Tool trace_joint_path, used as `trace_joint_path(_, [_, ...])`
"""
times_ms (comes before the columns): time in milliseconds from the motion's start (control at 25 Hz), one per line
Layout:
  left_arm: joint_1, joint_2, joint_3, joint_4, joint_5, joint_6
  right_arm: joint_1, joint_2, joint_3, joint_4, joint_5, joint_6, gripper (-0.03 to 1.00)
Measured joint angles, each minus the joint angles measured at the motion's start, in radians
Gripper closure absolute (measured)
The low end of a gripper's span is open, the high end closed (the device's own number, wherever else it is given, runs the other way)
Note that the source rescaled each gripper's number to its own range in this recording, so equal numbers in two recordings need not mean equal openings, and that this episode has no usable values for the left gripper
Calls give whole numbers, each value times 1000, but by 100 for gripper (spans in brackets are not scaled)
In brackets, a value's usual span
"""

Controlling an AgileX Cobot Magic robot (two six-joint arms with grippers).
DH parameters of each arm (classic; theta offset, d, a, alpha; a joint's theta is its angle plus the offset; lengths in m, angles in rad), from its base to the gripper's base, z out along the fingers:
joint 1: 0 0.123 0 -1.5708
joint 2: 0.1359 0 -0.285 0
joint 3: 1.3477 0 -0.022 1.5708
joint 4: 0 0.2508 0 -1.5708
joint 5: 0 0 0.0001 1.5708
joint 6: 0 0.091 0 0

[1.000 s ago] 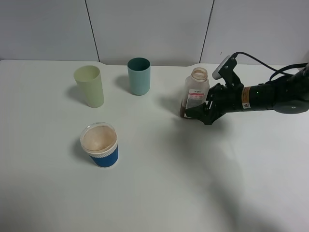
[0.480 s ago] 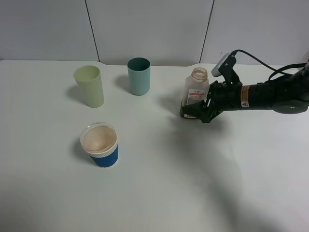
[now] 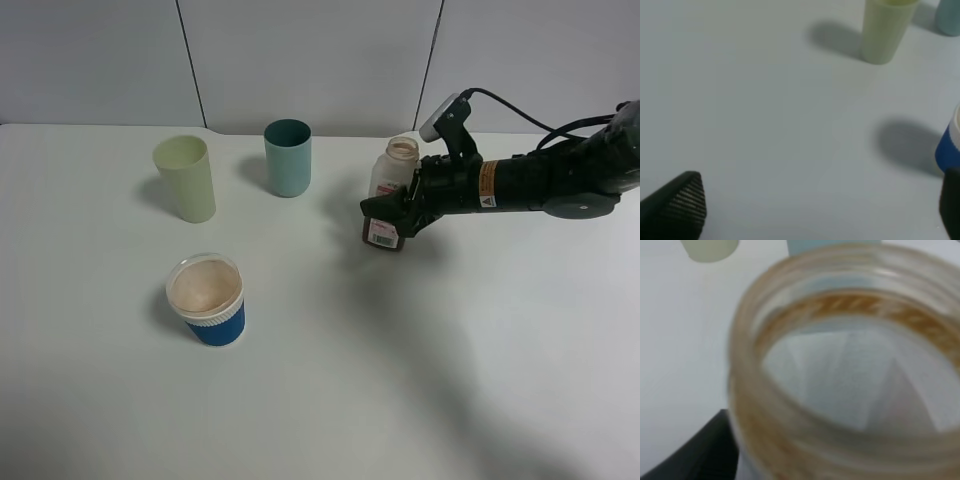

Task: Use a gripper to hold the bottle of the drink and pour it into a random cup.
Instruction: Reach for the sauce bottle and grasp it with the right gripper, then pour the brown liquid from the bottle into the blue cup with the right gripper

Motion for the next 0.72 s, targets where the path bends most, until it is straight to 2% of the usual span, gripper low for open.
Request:
trace_joint_path(280, [0, 0, 0, 0, 0, 0, 1, 0, 0, 0, 51, 46, 69])
trace_joint_path(360, [0, 0, 0, 0, 0, 0, 1, 0, 0, 0, 53, 63, 73])
trace_joint_path(480, [0, 0, 0, 0, 0, 0, 1, 0, 0, 1, 57, 89, 96])
trace_joint_path(720, [0, 0, 0, 0, 0, 0, 5, -1, 0, 7, 71, 109, 97])
